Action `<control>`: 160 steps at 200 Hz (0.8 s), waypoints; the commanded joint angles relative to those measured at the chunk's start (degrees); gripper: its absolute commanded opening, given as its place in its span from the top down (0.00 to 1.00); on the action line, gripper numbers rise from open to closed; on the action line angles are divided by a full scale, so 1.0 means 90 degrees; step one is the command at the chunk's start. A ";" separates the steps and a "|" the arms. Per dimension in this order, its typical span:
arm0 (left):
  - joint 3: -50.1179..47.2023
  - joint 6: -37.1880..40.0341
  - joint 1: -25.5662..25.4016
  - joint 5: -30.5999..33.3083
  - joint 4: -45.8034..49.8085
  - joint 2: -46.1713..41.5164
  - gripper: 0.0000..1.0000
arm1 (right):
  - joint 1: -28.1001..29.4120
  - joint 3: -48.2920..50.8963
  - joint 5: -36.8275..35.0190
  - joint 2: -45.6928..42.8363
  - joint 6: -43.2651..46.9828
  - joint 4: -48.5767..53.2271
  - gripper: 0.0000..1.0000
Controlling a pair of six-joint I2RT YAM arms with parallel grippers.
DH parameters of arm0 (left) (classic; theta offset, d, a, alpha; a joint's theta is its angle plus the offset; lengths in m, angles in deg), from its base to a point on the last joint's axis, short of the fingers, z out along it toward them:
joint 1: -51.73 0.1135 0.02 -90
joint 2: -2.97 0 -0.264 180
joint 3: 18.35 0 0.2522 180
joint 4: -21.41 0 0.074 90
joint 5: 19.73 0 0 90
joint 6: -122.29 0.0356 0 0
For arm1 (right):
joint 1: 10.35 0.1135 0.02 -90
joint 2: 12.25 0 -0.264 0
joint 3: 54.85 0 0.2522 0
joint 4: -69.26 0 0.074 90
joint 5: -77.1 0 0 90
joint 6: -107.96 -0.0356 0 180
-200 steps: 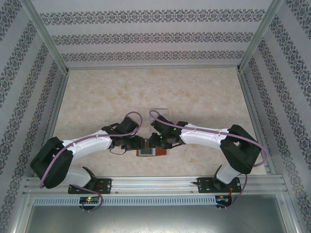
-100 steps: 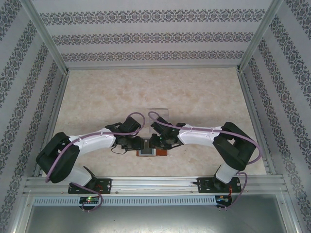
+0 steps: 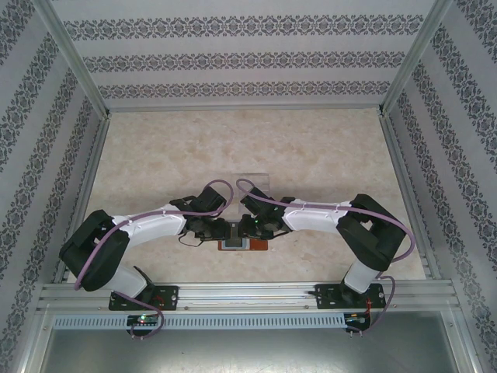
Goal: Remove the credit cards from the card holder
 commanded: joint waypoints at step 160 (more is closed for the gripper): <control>-0.0014 0.0100 0.0056 0.0409 0.0419 -0.0046 0.62 | -0.0050 -0.0090 -0.0509 -0.0110 -0.0049 0.0732 0.78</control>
